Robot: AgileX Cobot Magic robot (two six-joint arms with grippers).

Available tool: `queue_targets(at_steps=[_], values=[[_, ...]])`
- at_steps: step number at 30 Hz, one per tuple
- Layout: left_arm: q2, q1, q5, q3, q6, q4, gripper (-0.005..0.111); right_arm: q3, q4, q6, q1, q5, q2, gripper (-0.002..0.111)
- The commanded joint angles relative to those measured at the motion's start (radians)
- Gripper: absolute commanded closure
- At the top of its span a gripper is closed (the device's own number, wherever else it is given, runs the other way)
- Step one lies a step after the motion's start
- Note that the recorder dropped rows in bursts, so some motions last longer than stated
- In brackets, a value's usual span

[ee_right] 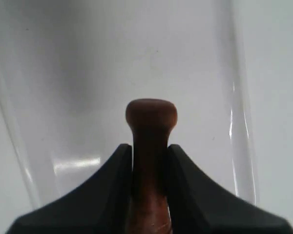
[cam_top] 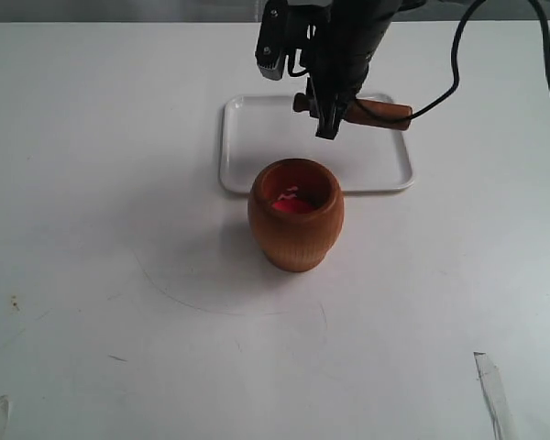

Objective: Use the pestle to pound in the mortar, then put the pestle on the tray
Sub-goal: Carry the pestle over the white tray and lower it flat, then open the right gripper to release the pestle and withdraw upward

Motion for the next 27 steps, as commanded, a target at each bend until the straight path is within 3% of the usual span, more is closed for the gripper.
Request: queue_targets(at_steps=[1,4,8,11,14,20,24,27], values=[[-0.001,-0.008,-0.003,0.001,-0.008,-0.007,0.107,-0.007,0.035,-0.029,-0.004,-0.017,-0.004,0.066],[-0.001,-0.008,-0.003,0.001,-0.008,-0.007,0.107,-0.007,0.024,-0.018,-0.004,-0.036,-0.004,0.044],[-0.001,-0.008,-0.003,0.001,-0.008,-0.007,0.107,-0.007,-0.032,0.043,-0.004,-0.062,-0.014,0.041],[-0.001,-0.008,-0.003,0.001,-0.008,-0.007,0.107,-0.007,-0.145,0.208,-0.004,-0.107,-0.049,0.042],[-0.001,-0.008,-0.003,0.001,-0.008,-0.007,0.107,-0.007,-0.289,0.443,-0.012,-0.142,-0.101,0.054],[-0.001,-0.008,-0.003,0.001,-0.008,-0.007,0.107,-0.007,-0.350,0.717,-0.088,-0.152,-0.221,0.108],[-0.001,-0.008,-0.003,0.001,-0.008,-0.007,0.107,0.055,-0.352,0.882,-0.147,-0.202,-0.328,0.108],[-0.001,-0.008,-0.003,0.001,-0.008,-0.007,0.107,0.172,-0.350,0.961,-0.174,-0.350,-0.435,0.108]])
